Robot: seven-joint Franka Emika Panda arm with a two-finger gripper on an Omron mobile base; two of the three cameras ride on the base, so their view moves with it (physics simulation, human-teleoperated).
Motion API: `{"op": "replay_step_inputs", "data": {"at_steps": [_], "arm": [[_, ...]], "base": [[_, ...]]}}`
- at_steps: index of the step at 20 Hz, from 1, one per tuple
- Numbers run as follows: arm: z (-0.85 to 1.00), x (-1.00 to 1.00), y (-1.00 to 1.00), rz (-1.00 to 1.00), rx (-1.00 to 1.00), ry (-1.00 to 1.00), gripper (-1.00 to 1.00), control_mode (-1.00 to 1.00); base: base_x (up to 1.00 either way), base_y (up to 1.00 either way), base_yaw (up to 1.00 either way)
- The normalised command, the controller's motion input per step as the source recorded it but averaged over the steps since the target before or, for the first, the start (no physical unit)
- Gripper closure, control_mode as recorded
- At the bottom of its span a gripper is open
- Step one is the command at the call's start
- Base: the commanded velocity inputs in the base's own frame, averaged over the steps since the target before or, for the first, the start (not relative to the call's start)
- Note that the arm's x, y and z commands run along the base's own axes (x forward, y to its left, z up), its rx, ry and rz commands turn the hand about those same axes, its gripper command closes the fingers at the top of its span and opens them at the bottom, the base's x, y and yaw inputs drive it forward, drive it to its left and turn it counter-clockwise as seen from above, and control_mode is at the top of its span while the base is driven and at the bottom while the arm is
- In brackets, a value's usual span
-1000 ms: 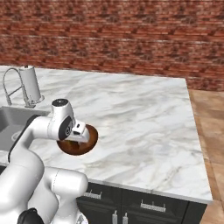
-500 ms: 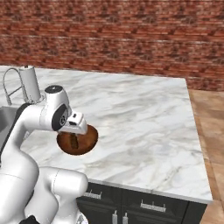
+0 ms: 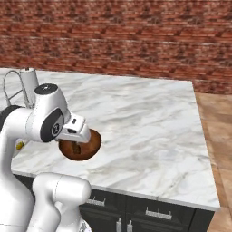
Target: Pick the sweet potatos from the cabinet and place them in one bowl. Pick the lemon from the sink and place it in the other bowl.
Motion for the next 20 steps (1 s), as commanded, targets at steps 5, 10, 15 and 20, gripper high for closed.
{"op": "replay_step_inputs", "data": {"at_steps": [5, 10, 15, 20], "arm": [[0.61, -0.64, -0.16, -0.03, 0.0, 0.0, -1.0, -1.0], [0.68, -0.28, 0.0, -0.01, 0.0, 0.0, -1.0, -1.0], [0.5, 0.0, 0.01, 0.0, 0.0, 0.0, -1.0, -1.0], [0.26, 0.0, 0.06, 0.03, 0.0, 0.0, -1.0, -1.0]], "base": [[0.0, 0.0, 0.0], [0.0, 0.0, 0.0], [0.0, 0.0, 0.0], [0.0, 0.0, 0.0]]}}
